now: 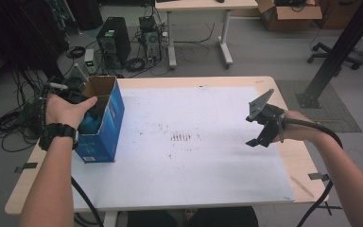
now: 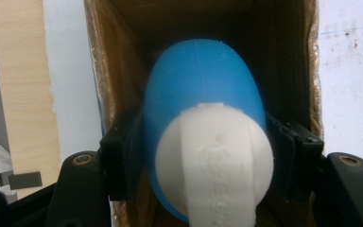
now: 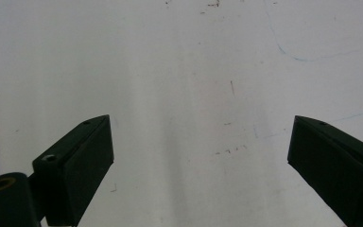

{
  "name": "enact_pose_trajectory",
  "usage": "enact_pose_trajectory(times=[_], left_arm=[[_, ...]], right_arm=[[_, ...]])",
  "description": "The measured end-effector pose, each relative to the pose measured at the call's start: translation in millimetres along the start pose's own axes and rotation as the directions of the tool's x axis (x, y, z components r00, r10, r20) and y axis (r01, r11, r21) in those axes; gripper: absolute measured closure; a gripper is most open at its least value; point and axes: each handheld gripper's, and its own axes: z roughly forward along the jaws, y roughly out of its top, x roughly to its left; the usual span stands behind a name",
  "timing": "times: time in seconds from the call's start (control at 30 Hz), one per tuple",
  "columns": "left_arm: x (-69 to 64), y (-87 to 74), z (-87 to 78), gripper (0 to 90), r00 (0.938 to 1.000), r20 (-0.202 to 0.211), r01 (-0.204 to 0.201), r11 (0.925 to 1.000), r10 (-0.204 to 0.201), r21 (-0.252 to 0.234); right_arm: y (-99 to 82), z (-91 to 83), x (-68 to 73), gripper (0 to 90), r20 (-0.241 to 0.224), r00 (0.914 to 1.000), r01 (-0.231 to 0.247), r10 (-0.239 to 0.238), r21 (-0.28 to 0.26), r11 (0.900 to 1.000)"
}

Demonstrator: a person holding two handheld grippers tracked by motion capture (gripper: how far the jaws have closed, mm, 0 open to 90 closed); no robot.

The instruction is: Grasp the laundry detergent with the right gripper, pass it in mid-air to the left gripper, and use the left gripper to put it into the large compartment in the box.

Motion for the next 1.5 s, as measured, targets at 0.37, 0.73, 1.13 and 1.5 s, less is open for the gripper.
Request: enact_pose_trajectory(times=[0.37,0.73,1.13,1.5], left_arm=[[-2.8,-2.0,4.4,37.5,0.9999,-0.008,-0.009,1.0000,0.009,-0.002],[-6.0,-2.1,5.3,36.7,0.9998,-0.005,-0.017,0.9999,0.017,-0.002],[-7.4,0.2,-11.2,27.6,0.9991,-0.015,-0.040,0.9992,0.040,-0.005],[-29.3,5.6,-44.4,23.8,0.9893,-0.027,-0.145,0.9887,0.144,-0.040]], right_arm=[[0.6,1.7,1.8,7.4,-0.004,1.0000,0.000,0.000,-0.002,1.0000],[-0.1,1.5,3.7,7.4,-0.006,1.0000,0.001,-0.001,-0.005,1.0000],[1.4,1.3,2.7,7.4,-0.014,0.9999,-0.003,0.003,-0.002,1.0000],[8.0,-2.5,1.9,7.4,-0.012,0.9999,0.005,-0.005,-0.013,0.9999]])
